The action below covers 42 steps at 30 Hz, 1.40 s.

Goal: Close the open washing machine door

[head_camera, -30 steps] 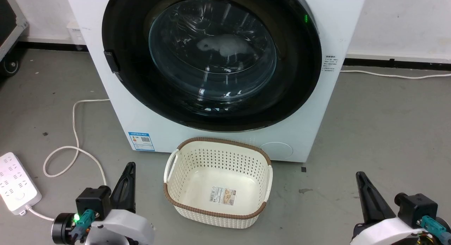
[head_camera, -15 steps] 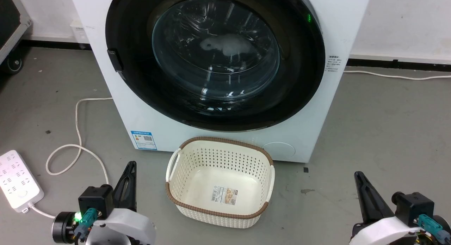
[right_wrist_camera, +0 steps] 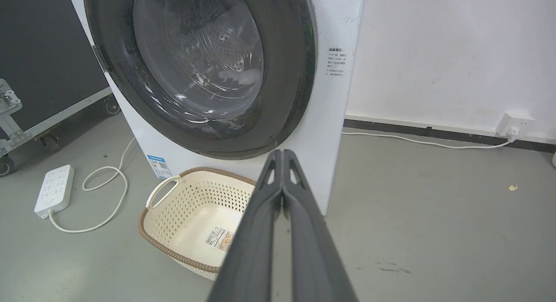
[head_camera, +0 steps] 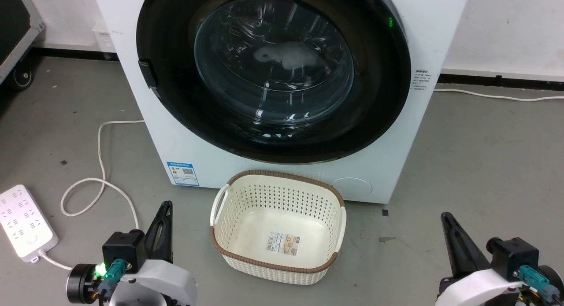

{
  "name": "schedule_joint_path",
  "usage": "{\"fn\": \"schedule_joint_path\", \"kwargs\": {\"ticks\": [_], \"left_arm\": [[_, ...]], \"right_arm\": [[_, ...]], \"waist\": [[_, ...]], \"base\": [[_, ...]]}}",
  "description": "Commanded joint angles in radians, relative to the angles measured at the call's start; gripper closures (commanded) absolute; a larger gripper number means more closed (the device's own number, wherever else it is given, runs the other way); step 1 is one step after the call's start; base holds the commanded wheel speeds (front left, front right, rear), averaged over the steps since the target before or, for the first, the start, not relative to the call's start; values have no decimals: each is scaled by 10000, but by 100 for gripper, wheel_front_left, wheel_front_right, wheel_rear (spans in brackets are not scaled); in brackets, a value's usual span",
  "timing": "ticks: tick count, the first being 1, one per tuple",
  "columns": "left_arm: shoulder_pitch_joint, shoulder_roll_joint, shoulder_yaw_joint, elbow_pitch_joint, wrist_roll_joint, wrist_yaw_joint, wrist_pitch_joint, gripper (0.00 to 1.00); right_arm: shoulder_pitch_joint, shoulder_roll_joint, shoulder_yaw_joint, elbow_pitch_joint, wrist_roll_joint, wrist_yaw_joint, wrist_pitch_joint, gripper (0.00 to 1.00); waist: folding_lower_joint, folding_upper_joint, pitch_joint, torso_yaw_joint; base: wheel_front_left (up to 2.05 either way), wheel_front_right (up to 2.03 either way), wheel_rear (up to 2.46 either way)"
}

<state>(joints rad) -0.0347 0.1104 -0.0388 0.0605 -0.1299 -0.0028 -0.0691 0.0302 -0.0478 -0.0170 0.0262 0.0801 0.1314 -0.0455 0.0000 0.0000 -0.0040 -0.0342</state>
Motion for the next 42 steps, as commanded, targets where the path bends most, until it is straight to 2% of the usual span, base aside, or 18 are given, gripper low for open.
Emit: {"fn": "schedule_joint_path", "kwargs": {"ticks": [1,42], "left_arm": [[166,-40,47,-67,107,17,49,100],[336,-567,367,-572,1226,27,652,100]], "right_arm": [[-143,-15,19,-64,-55,-5,44,100],[-292,-23,160,-250,-755,-7,430,100]], "waist": [[0,0,1,6],[0,0,38,322]], "base": [[0,0,0],[0,0,0]]}}
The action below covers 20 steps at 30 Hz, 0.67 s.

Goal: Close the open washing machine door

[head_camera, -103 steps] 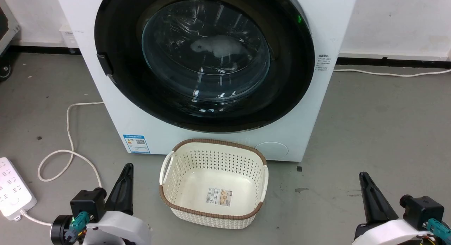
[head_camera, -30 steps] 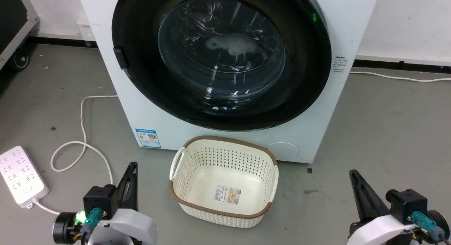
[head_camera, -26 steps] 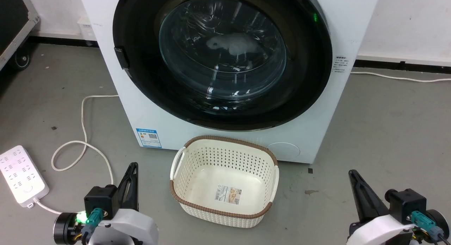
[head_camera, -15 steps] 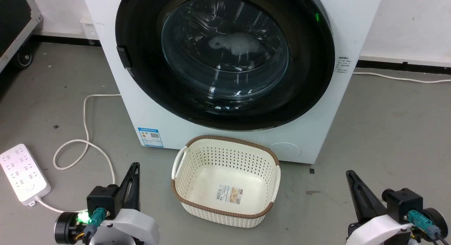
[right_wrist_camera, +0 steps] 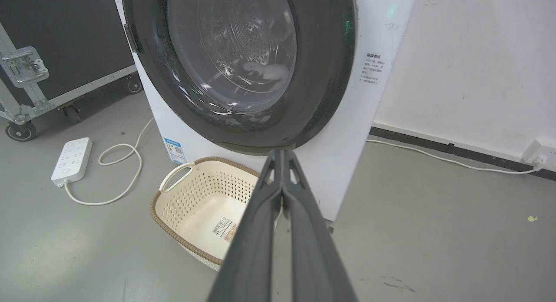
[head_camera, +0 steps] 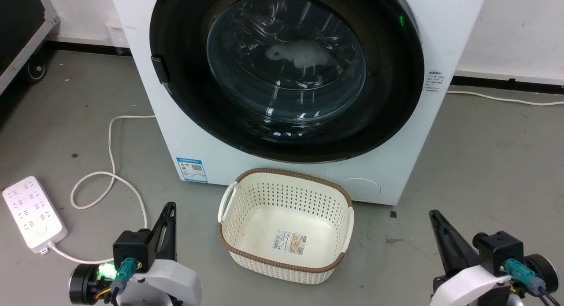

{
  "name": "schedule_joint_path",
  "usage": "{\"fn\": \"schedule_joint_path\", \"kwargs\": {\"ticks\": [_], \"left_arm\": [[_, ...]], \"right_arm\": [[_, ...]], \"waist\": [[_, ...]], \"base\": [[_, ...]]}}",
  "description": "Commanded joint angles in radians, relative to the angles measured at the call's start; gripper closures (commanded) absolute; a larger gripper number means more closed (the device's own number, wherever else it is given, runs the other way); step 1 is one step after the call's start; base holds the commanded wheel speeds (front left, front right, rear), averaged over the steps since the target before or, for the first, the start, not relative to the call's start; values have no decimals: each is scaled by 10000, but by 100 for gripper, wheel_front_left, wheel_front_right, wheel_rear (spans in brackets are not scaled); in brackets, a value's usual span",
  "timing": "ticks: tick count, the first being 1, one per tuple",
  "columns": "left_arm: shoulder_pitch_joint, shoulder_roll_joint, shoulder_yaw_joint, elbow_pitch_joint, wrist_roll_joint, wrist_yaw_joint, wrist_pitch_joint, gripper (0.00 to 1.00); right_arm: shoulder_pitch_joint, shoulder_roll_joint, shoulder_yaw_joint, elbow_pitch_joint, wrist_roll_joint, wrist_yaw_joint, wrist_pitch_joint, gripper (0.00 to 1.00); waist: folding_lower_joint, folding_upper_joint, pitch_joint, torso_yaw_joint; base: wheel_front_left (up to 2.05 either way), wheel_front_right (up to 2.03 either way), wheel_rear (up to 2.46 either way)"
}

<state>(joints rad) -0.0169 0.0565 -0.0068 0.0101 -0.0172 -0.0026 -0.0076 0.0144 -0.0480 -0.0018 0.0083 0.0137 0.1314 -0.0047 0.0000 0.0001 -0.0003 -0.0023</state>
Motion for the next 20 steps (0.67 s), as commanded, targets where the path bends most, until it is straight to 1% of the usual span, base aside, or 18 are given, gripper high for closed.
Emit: {"fn": "schedule_joint_path", "kwargs": {"ticks": [1,20], "left_arm": [[162,-40,54,-79,123,25,50,100],[169,-62,68,-101,172,26,76,100]], "right_arm": [[-138,-21,12,-75,-107,-7,30,100],[-144,-22,18,-83,-137,-7,47,100]], "waist": [[0,-1,1,9],[0,-1,3,23]], "base": [[0,0,0],[0,0,0]]}}
